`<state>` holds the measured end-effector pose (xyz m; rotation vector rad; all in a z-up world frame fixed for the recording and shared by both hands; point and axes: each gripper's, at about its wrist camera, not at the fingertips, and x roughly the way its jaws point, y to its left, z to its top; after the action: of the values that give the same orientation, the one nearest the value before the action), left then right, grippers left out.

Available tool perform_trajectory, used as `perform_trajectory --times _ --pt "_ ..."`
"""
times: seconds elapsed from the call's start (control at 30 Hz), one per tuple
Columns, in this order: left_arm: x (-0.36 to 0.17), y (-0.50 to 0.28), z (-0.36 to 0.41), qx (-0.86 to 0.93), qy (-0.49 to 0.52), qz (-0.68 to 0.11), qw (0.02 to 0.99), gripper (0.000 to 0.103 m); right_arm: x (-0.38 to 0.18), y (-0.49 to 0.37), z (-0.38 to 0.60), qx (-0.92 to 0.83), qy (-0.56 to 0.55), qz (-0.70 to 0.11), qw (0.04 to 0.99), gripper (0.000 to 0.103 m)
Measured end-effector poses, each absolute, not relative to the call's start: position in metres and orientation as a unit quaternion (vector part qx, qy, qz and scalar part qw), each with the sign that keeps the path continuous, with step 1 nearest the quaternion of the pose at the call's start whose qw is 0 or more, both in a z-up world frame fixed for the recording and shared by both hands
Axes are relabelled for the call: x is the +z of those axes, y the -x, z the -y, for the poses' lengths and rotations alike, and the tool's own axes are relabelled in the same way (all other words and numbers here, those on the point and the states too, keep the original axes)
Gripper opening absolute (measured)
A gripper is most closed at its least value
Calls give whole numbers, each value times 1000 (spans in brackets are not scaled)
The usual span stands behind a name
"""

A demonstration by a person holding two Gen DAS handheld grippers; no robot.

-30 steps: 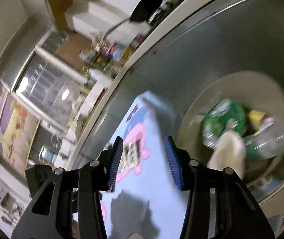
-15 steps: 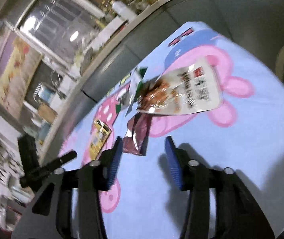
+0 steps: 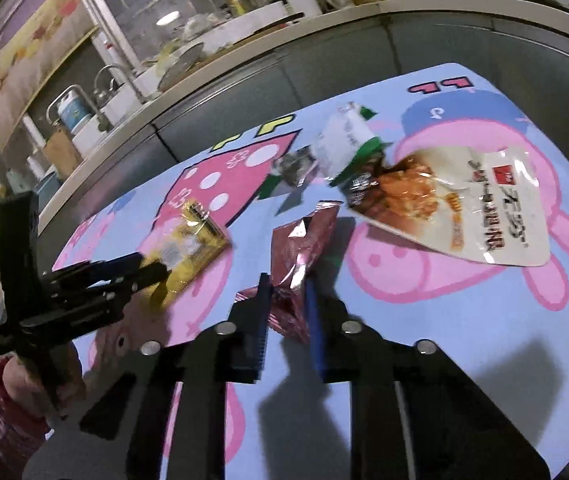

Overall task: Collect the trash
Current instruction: 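Grasp the yellow snack wrapper with left tool while right tool grasps pink foil wrapper, then carry both wrappers over the beige bin and open both tools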

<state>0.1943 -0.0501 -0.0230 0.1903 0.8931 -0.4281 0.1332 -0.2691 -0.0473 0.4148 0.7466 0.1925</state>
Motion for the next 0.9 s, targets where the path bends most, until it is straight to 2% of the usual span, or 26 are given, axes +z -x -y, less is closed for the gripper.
perform_trajectory --times 0.07,0.1,0.23,0.3,0.47,0.53,0.6,0.67,0.77,0.8,0.9 --pt "-21 -192 49 -210 -83 -434 872 12 -47 -130 266 104 -205 -362 903 13" --pt "-21 -191 48 -214 -78 -435 871 1 -48 -128 266 112 -208 -363 901 7" --pt "-26 -178 45 -256 -33 -463 848 0 -44 -113 262 131 -219 -354 900 1" --pt "-24 -164 48 -280 -23 -466 839 0 -43 -105 264 137 -224 -354 898 1" --pt "-17 -149 62 -284 -55 -468 835 1 -41 -95 272 130 -224 -351 900 1" --pt "-12 -162 62 -261 -64 -471 840 18 -41 -94 278 130 -233 -352 897 1" --pt "-6 -181 56 -250 -49 -467 847 60 -41 -93 280 132 -243 -349 895 1" --pt "0 -199 50 -245 -35 -456 855 83 -39 -92 283 134 -254 -345 894 1" --pt "-2 -236 41 -238 -13 -460 855 81 -37 -100 281 132 -258 -343 893 1" --pt "-5 -246 38 -239 -3 -466 852 75 -36 -104 280 131 -257 -344 894 1" --pt "-18 -275 33 -255 39 -492 831 67 -33 -122 272 134 -252 -347 893 1"
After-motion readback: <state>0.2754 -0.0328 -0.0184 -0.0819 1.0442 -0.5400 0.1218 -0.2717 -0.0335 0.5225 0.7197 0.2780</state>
